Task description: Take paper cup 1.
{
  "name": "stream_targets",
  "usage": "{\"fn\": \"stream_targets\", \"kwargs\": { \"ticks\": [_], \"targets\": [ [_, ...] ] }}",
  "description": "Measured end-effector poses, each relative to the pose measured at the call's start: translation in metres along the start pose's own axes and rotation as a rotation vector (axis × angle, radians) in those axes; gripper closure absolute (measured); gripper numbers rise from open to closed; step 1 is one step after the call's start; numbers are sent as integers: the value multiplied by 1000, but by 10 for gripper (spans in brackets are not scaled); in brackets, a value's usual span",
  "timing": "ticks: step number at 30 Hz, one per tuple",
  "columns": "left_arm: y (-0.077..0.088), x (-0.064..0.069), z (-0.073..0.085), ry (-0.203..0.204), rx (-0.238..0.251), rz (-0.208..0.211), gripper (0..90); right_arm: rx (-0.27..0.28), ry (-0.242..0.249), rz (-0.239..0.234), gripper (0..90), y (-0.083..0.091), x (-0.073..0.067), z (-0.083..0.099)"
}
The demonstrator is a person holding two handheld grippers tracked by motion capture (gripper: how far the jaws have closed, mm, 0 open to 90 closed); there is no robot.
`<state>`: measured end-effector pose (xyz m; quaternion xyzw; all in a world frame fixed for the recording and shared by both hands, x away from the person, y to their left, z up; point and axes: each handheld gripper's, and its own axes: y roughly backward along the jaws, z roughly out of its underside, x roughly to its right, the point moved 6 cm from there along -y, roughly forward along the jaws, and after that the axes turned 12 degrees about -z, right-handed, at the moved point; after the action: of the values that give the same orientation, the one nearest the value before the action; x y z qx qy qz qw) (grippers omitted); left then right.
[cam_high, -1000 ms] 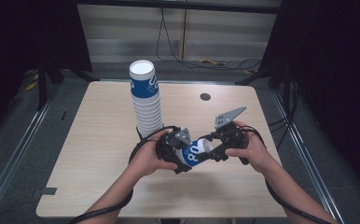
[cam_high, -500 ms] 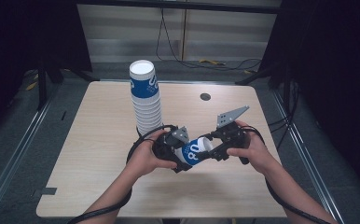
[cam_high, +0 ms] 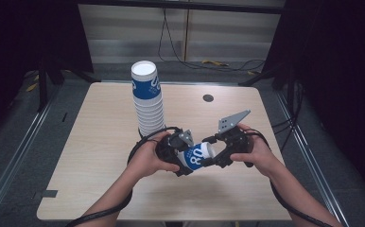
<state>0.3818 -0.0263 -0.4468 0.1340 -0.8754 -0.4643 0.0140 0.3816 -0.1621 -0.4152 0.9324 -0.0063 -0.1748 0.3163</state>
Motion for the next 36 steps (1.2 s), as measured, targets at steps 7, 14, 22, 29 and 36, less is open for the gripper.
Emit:
{"fn": "stream_targets", "kwargs": {
  "ticks": [7,14,22,29,36],
  "targets": [
    [0,-1,4,-19,-33,-10,193,-68,-5,13,129,-2,0,4],
    [-1,0,7,-29,-87,-10,192,-225,9,69,125,-3,0,8],
    [-5,2,9,-39,-135,-8,192,-319,22,74,146,-2,-3,9],
    [-7,4,7,-60,-164,-3,192,-411,41,74,185,-6,-4,11],
    [-9,5,6,-59,-173,2,192,-453,34,71,220,-10,-6,9]
  ]
}}
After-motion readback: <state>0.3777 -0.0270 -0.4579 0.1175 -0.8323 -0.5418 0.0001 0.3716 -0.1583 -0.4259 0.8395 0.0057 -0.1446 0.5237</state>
